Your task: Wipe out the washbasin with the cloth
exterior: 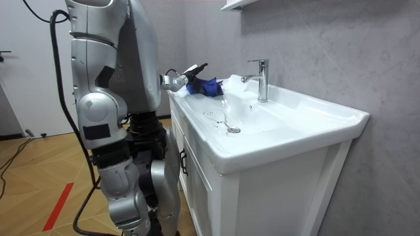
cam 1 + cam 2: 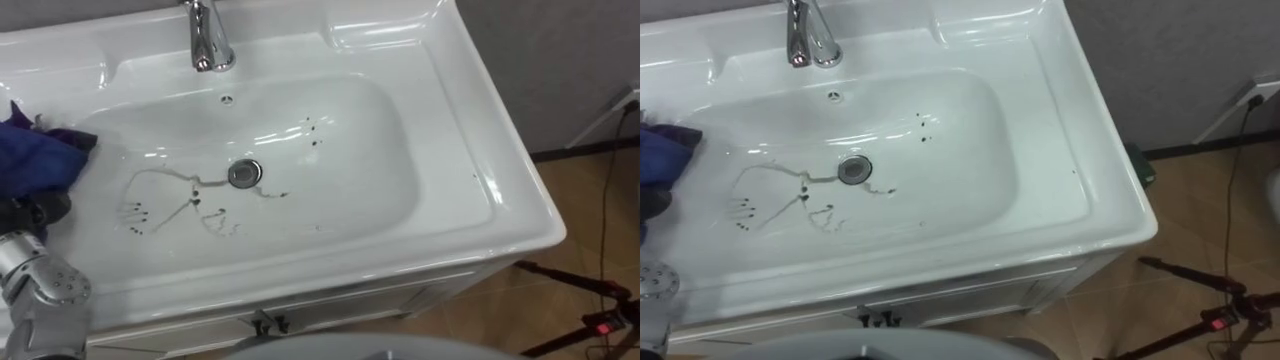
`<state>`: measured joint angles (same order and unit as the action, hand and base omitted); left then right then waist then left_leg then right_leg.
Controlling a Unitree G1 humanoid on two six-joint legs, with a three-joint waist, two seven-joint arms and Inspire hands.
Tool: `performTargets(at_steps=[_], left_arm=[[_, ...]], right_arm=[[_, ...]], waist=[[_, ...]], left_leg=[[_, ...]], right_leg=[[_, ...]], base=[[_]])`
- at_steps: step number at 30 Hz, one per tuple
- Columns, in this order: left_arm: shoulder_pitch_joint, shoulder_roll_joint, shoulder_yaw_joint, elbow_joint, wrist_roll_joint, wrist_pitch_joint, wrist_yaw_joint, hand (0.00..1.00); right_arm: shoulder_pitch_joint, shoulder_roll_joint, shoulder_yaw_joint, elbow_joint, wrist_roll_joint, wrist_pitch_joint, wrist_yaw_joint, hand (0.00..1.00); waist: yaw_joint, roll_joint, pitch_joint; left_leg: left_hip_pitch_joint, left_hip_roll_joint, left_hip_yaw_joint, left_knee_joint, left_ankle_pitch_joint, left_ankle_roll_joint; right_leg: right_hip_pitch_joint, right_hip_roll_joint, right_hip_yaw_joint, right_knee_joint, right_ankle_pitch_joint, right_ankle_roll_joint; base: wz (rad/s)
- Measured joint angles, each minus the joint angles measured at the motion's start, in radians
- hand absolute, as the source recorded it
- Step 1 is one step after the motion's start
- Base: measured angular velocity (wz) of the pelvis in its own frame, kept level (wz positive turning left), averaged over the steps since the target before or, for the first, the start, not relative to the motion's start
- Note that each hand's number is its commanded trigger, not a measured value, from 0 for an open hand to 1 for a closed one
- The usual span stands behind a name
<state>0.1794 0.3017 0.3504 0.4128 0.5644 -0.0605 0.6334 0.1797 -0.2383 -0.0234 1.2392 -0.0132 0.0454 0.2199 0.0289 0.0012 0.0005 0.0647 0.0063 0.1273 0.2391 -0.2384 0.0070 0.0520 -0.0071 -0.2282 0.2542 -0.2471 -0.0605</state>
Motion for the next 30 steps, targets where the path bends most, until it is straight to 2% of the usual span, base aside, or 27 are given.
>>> performTargets(at_steps=[4, 8, 13, 17, 18, 19, 20, 22, 26, 30], left_arm=[[-0.014, 0.0, -0.002, 0.0, 0.0, 0.035, -0.037, 0.0], [-0.016, 0.0, -0.003, 0.002, -0.002, 0.078, -0.088, 0.0], [-0.058, 0.0, -0.005, 0.071, 0.0, 0.129, -0.149, 0.0], [-0.072, 0.0, -0.007, 0.081, 0.001, 0.166, -0.185, 0.0], [-0.072, 0.0, -0.012, 0.081, 0.001, 0.178, -0.196, 0.08], [-0.072, 0.0, -0.014, 0.082, 0.002, 0.189, -0.21, 0.36], [-0.073, 0.0, -0.014, 0.086, 0.008, 0.192, -0.214, 0.53], [-0.077, 0.0, -0.015, 0.099, 0.039, 0.202, -0.234, 1.0], [-0.078, 0.0, -0.021, 0.103, 0.063, 0.206, -0.25, 1.0], [-0.115, 0.005, -0.001, 0.127, 0.109, 0.207, -0.248, 1.0]], right_arm=[[0.006, 0.0, -0.001, -0.001, 0.006, 0.005, -0.016, 0.0], [0.007, 0.0, -0.001, -0.005, 0.007, 0.034, -0.026, 0.0], [0.006, 0.0, -0.001, -0.009, 0.005, 0.079, -0.027, 0.0], [0.009, -0.002, -0.001, -0.009, 0.008, 0.088, -0.037, 0.0], [0.01, -0.003, -0.001, -0.007, 0.008, 0.089, -0.042, 0.0], [0.011, -0.003, -0.001, -0.007, 0.009, 0.097, -0.049, 0.0], [0.01, -0.004, -0.001, -0.008, 0.009, 0.1, -0.053, 0.0], [0.006, -0.005, -0.001, -0.008, 0.009, 0.111, -0.066, 0.0], [0.004, -0.006, -0.001, -0.008, 0.009, 0.125, -0.068, 0.0], [-0.003, -0.006, -0.001, -0.008, 0.007, 0.13, -0.067, 0.0]], waist=[[-0.004, -0.001, 0.0011], [-0.003, 0.0, 0.0011], [0.002, 0.012, -0.0014], [0.001, 0.025, -0.0033], [0.001, 0.027, -0.0035], [0.002, 0.03, -0.002], [0.002, 0.029, -0.0006], [0.002, 0.035, -0.0003], [0.004, 0.033, -0.0009], [0.008, 0.031, -0.0024]], left_leg=[[0.001, 0.0, -0.002, -0.001, 0.0, 0.0], [0.002, 0.0, -0.002, -0.002, 0.0, 0.0], [0.002, 0.0, -0.001, -0.001, 0.0, 0.0], [0.007, 0.0, 0.003, -0.002, 0.0, 0.0], [0.01, 0.001, 0.005, -0.003, 0.0, 0.0], [0.014, 0.001, 0.006, -0.004, 0.0, 0.0], [0.016, 0.001, 0.007, -0.004, 0.0, 0.0], [0.018, 0.001, 0.009, -0.003, 0.001, 0.001], [0.026, 0.001, 0.01, -0.003, 0.001, 0.001], [0.034, -0.001, 0.011, -0.011, 0.007, 0.002]], right_leg=[[0.0, 0.0, -0.004, -0.002, 0.0, 0.0], [0.001, 0.0, -0.004, -0.004, 0.001, 0.0], [0.002, 0.0, -0.003, -0.004, 0.002, 0.0], [0.002, 0.0, 0.0, -0.001, 0.002, 0.0], [0.005, 0.0, 0.002, 0.0, 0.002, 0.0], [0.006, 0.0, 0.004, 0.001, 0.002, 0.0], [0.007, 0.0, 0.005, 0.001, 0.002, 0.0], [0.008, 0.0, 0.009, 0.003, 0.002, 0.0], [0.015, 0.0, 0.009, 0.004, 0.002, 0.0], [0.018, 0.0, 0.016, 0.004, 0.002, 0.0]], base=[[0.0], [0.0], [0.0], [-0.01], [-0.04], [-0.05], [-0.06], [-0.05], [-0.01], [0.0]])
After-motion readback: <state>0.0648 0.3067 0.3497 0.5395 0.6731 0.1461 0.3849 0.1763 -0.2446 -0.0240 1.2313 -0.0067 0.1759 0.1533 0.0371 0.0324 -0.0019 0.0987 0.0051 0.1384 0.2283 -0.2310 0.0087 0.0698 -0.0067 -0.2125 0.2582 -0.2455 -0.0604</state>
